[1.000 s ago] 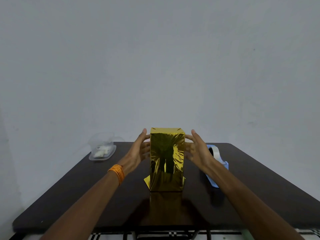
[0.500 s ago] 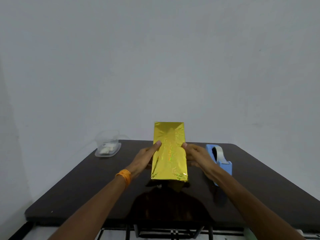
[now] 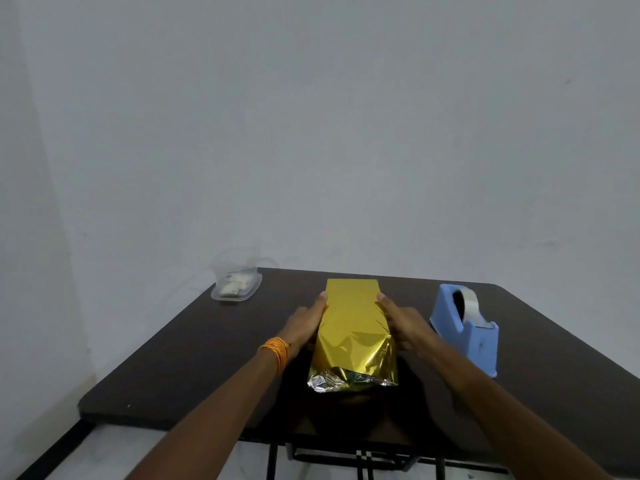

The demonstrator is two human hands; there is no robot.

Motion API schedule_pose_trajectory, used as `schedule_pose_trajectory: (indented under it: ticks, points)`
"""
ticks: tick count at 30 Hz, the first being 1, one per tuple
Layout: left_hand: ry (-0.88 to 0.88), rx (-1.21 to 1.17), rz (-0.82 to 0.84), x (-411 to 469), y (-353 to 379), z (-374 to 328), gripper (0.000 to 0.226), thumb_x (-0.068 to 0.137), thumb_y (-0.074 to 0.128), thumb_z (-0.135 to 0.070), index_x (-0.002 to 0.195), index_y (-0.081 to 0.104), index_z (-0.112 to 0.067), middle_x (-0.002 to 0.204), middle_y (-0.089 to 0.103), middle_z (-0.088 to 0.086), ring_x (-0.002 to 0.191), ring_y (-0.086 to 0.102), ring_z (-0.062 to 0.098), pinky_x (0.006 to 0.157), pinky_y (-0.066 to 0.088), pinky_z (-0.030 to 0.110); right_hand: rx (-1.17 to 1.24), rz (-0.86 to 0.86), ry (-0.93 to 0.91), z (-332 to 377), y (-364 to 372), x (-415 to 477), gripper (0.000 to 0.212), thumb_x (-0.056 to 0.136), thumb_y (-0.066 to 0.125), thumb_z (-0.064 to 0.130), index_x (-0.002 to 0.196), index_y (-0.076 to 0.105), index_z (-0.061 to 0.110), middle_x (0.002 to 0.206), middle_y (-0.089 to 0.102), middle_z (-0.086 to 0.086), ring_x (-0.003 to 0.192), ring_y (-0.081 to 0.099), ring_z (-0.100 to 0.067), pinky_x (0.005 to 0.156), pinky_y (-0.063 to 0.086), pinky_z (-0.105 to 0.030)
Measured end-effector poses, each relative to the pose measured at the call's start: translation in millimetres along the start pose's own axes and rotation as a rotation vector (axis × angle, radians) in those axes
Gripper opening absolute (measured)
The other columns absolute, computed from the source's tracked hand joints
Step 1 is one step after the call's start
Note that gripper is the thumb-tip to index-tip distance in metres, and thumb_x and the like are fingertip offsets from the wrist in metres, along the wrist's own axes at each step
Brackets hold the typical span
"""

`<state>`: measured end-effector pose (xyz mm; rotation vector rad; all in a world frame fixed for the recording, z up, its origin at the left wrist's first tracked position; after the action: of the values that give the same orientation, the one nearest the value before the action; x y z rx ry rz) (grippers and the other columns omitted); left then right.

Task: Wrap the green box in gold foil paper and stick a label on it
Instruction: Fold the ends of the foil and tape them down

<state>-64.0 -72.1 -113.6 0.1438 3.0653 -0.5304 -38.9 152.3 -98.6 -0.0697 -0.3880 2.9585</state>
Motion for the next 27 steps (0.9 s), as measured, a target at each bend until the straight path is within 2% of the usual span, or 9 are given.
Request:
schedule_pose_trajectory:
  ticks: [4,6,9,11,14,18,21,24,27]
  points:
    - [0.064,0.146,-0.083,-9,0,-11,0.075,0.09,0.033,-0.075,0.075,0.061,-0.007,0.086,0.071,0.01,0.081,0.066,0.025,0.078,0.049,0.035,-0.22,-0.1,-0.086,-13,0,9,0.06,0.098,0.047,0.059,0.078,0.07,0.008,0.074,0.068,-0.008,0.069,0.064,-0.023,0.063,0.046,-0.03]
    - [0.058,0.115,-0.045,-12,0,-14,0.074,0.093,0.034,-0.07,0.085,0.066,-0.004,0.087,0.069,0.007,0.078,0.064,0.021,0.069,0.05,0.031,-0.379,-0.153,-0.186,-16,-4,13,0.062,0.102,0.041,0.055,0.079,0.072,0.007,0.079,0.07,-0.009,0.076,0.065,-0.024,0.07,0.045,-0.033]
    - [0.048,0.058,-0.02,-12,-4,-10,0.066,0.095,0.035,-0.067,0.097,0.069,-0.011,0.091,0.069,0.003,0.079,0.065,0.017,0.059,0.049,0.025,-0.327,-0.137,-0.276,-16,-8,9,0.04,0.106,0.044,0.027,0.073,0.062,0.014,0.071,0.063,-0.004,0.067,0.057,-0.021,0.055,0.042,-0.025]
    - [0.045,0.045,-0.008,-10,-6,-3,0.066,0.093,0.036,-0.071,0.097,0.068,-0.014,0.095,0.07,0.005,0.084,0.067,0.019,0.068,0.056,0.03,-0.227,-0.014,-0.258,-20,-11,5,0.018,0.097,0.051,0.0,0.1,0.064,0.011,0.091,0.069,-0.01,0.073,0.063,-0.019,0.052,0.047,-0.018]
    - [0.02,0.011,0.054,-10,-2,5,0.084,0.077,0.035,-0.088,0.106,0.072,-0.019,0.107,0.072,0.006,0.099,0.067,0.026,0.092,0.054,0.047,-0.26,0.254,-0.355,-31,-11,0,0.077,0.079,0.062,-0.023,0.136,0.045,0.026,0.133,0.057,-0.003,0.106,0.063,-0.013,0.081,0.059,-0.028]
    - [0.011,-0.077,0.093,-24,3,-6,0.074,0.084,0.032,-0.083,0.107,0.075,-0.028,0.111,0.073,0.001,0.107,0.065,0.024,0.102,0.046,0.047,-0.258,0.388,-0.466,-35,-12,-16,0.104,0.073,0.078,-0.015,0.149,0.03,0.035,0.142,0.05,0.011,0.123,0.059,-0.007,0.093,0.056,-0.032]
    - [-0.004,-0.153,0.086,-25,-2,-10,0.074,0.084,0.036,-0.082,0.102,0.077,-0.023,0.103,0.076,0.006,0.099,0.07,0.025,0.1,0.048,0.043,-0.165,0.375,-0.476,-29,-17,-21,0.093,0.076,0.077,-0.013,0.147,0.035,0.029,0.144,0.05,0.003,0.122,0.06,-0.011,0.092,0.056,-0.032]
    - [-0.035,-0.306,0.079,8,-12,6,0.094,0.064,0.051,-0.094,0.128,0.064,-0.026,0.132,0.063,0.01,0.124,0.058,0.029,0.112,0.035,0.053,-0.238,0.281,-0.591,-18,-23,-21,0.086,0.079,0.083,0.01,0.148,0.038,0.034,0.15,0.046,0.009,0.134,0.051,-0.011,0.1,0.051,-0.03]
    - [0.012,-0.408,0.03,-17,-20,-30,0.081,0.075,0.046,-0.087,0.107,0.074,-0.017,0.111,0.072,0.009,0.107,0.065,0.026,0.104,0.045,0.051,-0.188,0.176,-0.592,3,-27,-20,0.077,0.075,0.087,0.021,0.137,0.046,0.042,0.141,0.053,0.011,0.128,0.053,-0.003,0.095,0.051,-0.024]
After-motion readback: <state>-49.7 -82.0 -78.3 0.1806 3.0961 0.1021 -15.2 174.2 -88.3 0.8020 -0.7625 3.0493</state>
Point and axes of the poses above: each hand's wrist, its own x-axis towards the middle knuckle, its own y-axis out of the palm, z = x × y, the point moved 3 cm from there along x, towards the middle knuckle
